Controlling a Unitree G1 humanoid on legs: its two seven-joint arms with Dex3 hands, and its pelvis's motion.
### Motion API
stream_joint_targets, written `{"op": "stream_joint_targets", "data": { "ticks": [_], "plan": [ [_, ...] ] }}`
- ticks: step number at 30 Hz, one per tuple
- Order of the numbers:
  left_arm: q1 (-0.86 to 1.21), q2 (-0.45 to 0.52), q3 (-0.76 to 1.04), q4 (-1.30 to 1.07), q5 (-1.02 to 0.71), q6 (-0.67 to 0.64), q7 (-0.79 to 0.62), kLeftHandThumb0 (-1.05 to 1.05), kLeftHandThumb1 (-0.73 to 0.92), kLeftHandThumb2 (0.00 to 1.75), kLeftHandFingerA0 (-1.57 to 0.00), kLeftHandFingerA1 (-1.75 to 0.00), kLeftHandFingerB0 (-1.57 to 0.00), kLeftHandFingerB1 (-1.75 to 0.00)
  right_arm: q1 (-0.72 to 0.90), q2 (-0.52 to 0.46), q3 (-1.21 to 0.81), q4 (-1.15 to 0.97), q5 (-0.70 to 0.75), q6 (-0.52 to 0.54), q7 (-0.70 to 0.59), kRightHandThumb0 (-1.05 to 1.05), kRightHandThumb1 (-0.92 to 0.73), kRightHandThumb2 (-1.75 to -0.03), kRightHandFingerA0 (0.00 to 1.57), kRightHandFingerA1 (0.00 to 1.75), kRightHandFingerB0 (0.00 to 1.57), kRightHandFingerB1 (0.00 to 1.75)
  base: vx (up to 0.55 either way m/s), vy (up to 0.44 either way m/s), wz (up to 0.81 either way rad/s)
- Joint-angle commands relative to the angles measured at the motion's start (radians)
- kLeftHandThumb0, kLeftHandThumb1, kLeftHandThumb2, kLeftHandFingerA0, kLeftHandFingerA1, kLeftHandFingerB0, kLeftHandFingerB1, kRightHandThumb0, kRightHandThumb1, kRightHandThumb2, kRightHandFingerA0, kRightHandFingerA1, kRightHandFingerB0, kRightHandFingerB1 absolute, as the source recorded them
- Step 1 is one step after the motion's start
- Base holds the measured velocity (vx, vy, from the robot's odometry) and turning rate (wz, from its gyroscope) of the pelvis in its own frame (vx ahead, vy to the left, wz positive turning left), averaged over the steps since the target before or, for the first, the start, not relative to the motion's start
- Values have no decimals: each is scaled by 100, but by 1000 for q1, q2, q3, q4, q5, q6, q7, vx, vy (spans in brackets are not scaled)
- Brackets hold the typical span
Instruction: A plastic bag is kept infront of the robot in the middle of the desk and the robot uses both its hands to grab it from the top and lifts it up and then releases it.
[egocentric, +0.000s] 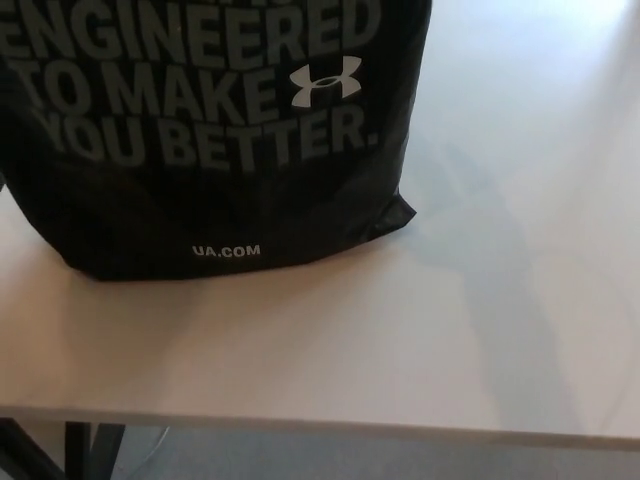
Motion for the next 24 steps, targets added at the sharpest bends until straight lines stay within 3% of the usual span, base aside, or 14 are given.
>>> {"op": "stream_joint_targets", "data": {
  "ticks": [1,3,4,8,9,10,11,12,13,14,15,18,19,24],
  "plan": [
    [322,-218,195,107,65,-502,152,-91,63,101,0,-16,0,-19,406,53,-143,-195,-14,-351,34,-82,-70,-62,2,28,0,12,0,0,0],
    [369,-283,199,82,101,-535,195,-95,68,101,-8,-24,0,-21,497,68,-157,-189,-81,-484,6,-84,-57,-98,6,21,0,10,0,0,0],
    [383,-317,196,83,115,-564,212,-94,68,101,-8,-27,0,-21,547,77,-164,-177,-111,-549,-7,-86,-58,-98,7,17,0,10,0,0,0],
    [440,-438,170,78,113,-636,215,-85,66,103,-7,-44,0,-30,723,131,-186,-128,-209,-747,-70,-86,-57,-97,3,17,1,11,0,0,0],
    [441,-454,162,89,127,-659,226,-82,83,66,-7,-41,0,-29,749,148,-183,-106,-225,-787,-87,-88,-58,-95,10,21,8,9,0,0,0],
    [450,-481,153,104,140,-693,233,-86,69,105,-11,-42,0,-26,802,168,-178,-94,-241,-820,-97,-88,-57,-95,11,19,8,9,0,0,0],
    [457,-503,147,110,139,-717,228,-82,66,99,-3,-41,-3,-30,838,178,-177,-84,-251,-848,-101,-87,-57,-93,10,19,9,10,0,0,0],
    [470,-535,137,111,127,-740,214,-84,84,66,-7,-41,-4,-28,884,195,-179,-62,-294,-889,-131,-80,-68,-63,11,24,7,21,0,0,0],
    [479,-551,130,109,120,-744,206,-84,84,66,-7,-41,-4,-28,910,208,-180,-53,-336,-903,-164,-80,-68,-63,11,24,7,21,0,0,0],
    [493,-580,117,125,113,-771,195,-85,67,102,-7,-47,-3,-29,970,233,-169,-32,-357,-929,-177,-82,-60,-75,11,28,6,20,0,0,0],
    [508,-602,100,130,96,-781,175,-84,84,65,-7,-42,-1,-28,1012,249,-161,-11,-370,-950,-186,-83,-61,-74,11,28,8,21,0,0,0],
    [519,-650,67,180,47,-822,133,-76,62,102,-6,-47,0,-31,1067,266,-130,80,-424,-1013,-233,-78,-74,-64,13,27,8,21,0,0,0],
    [527,-672,47,197,15,-828,107,-80,64,104,0,-45,0,-29,1097,275,-98,98,-427,-1003,-234,-89,-62,-97,11,23,10,18,0,0,0],
    [554,-738,-10,226,-48,-828,43,-77,62,103,-2,-44,-3,-31,1181,296,45,131,-483,-946,-257,-90,-61,-98,11,18,12,18,0,0,0]
  ]
}}
